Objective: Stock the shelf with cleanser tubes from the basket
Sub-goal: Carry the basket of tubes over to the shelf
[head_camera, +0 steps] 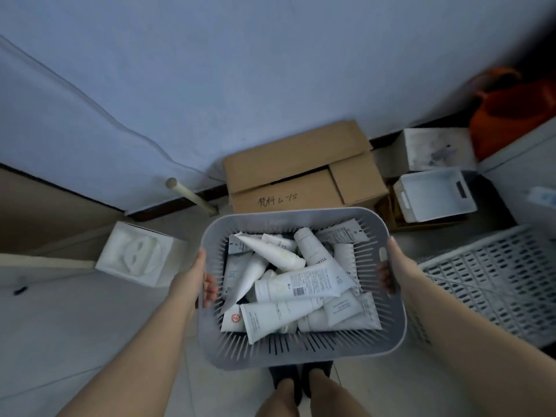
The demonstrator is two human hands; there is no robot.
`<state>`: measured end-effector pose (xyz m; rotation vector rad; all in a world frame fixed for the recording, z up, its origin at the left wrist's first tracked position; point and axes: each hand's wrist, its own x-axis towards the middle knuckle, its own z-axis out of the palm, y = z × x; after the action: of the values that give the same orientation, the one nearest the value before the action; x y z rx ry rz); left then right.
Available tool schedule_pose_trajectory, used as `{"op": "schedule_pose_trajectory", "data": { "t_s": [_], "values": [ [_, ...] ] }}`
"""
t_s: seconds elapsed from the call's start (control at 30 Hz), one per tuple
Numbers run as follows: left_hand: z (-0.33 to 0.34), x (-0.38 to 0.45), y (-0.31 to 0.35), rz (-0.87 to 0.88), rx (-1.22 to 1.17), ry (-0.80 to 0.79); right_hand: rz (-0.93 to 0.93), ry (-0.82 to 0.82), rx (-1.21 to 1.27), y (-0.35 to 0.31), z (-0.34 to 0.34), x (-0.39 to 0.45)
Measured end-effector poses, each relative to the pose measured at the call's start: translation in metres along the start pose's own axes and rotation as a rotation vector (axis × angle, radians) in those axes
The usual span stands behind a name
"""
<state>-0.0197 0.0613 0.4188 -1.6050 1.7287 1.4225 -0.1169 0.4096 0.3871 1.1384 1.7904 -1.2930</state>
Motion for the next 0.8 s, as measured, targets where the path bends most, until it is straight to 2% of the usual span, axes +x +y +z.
{"op": "schedule_pose_trajectory", "data": {
  "t_s": [0.17,0.37,0.63,0.8],
  "values": [
    [0.015,-0.047,0.044,0.074,0.112,-0.07,0.009,0.064,0.107,-0.003,-0.043,-0.043],
    [0.046,-0.055,0.091,0.162,0.327,-0.168,0.085,0.181,0.31,0.014,-0.081,-0.075],
    [0.118,-0.081,0.159,0.38,0.725,-0.346,0.185,0.407,0.702,0.088,-0.091,-0.127],
    [0.168,-0.112,0.165,0.495,0.959,-0.469,0.266,0.461,0.935,0.145,-0.086,-0.164]
  ]
}}
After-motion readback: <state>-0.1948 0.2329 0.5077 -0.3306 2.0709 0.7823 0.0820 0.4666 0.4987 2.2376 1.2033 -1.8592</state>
